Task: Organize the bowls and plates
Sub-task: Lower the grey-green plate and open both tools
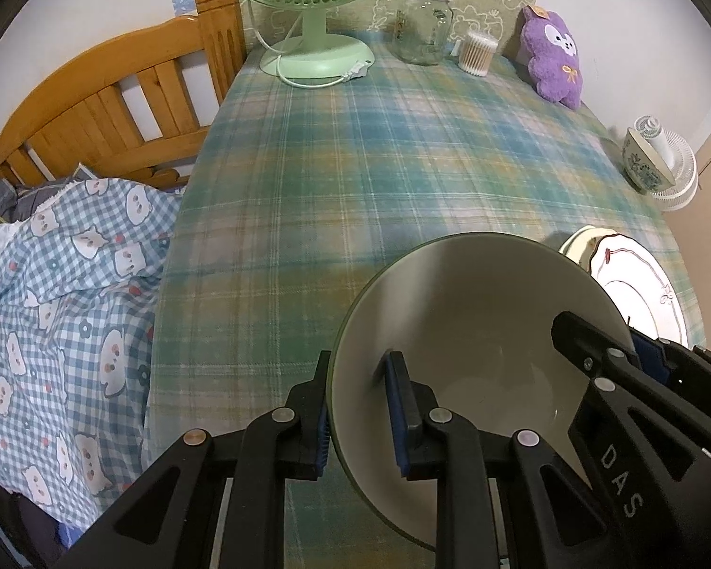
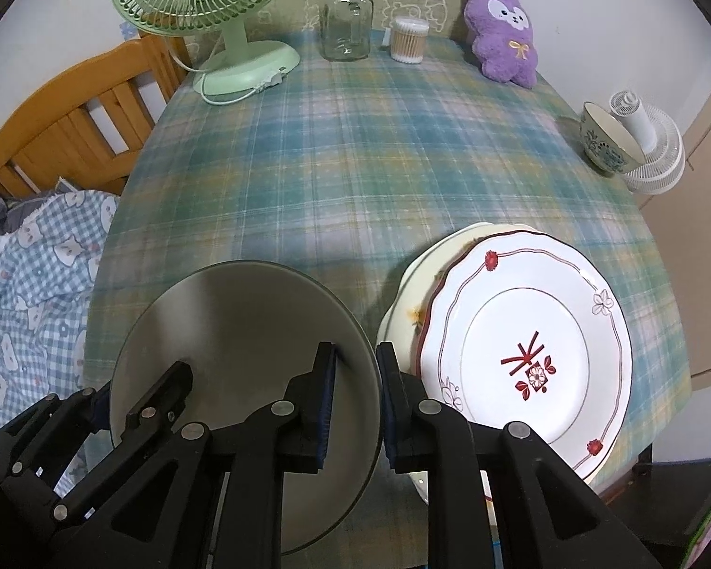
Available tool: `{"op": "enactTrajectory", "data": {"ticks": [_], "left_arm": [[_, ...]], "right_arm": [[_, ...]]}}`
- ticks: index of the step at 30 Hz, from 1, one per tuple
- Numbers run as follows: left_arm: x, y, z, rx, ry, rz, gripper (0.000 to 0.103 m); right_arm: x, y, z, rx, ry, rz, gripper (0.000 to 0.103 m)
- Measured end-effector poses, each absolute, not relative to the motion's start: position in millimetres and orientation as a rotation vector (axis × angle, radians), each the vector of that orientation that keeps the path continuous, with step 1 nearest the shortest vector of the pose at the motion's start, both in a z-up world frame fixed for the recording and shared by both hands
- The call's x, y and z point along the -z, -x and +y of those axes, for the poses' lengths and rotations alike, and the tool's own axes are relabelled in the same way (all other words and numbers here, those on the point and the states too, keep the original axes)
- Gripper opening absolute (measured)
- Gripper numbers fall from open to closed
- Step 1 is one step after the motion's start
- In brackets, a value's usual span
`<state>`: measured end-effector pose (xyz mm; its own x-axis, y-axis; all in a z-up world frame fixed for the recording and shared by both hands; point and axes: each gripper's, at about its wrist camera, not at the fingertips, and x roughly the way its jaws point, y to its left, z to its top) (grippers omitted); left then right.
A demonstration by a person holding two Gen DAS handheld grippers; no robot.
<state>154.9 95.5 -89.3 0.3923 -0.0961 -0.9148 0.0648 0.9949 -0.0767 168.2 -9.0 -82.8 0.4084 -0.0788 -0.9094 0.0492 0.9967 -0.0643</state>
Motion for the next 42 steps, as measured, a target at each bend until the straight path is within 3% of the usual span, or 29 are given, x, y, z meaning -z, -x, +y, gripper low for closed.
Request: {"op": "enactTrajectory", "data": {"ticks": [4,7,9,11,12,19,24,42], "left_arm": [[89.2,-155.3,94.9,0.109,0.027,1.167,0.022],[86.2,-153.8,94.9,0.110,0.012,1.156,0.032],[83.2,-153.0,96.0,0.118,0.015,1.150,0.041],[79.0,-153.2,97.3,0.122,0.017,1.142,0.053],[75.3,-153.1,98.3,0.120,0.017,1.134,0.060],[44.9,-152.4,96.4,0.126,-0.003,1.072,0.074],[21.8,-150.5,85.2,0.168,-0.001,1.026,0.090],[-22.0,-166.4,8.6,0.139,0.016,0.955,0.094]], "right_arm": [[82.4,-168.4,-8.6,0.081,0.023,1.148,0.023],[79.9,-168.3,-9.8,0.076,0.013,1.145,0.025],[75.1,-167.4,-9.5,0.067,0.015,1.135,0.035],[68.0,-165.2,-10.6,0.072,0.009,1.109,0.055],[63.0,-163.1,-11.5,0.079,0.006,1.091,0.059],[28.4,-156.4,-21.8,0.081,-0.011,1.024,0.076],[3.2,-154.1,-32.9,0.087,-0.008,0.964,0.086],[-40.0,-178.1,-116.8,0.019,-0.033,0.915,0.087]]}}
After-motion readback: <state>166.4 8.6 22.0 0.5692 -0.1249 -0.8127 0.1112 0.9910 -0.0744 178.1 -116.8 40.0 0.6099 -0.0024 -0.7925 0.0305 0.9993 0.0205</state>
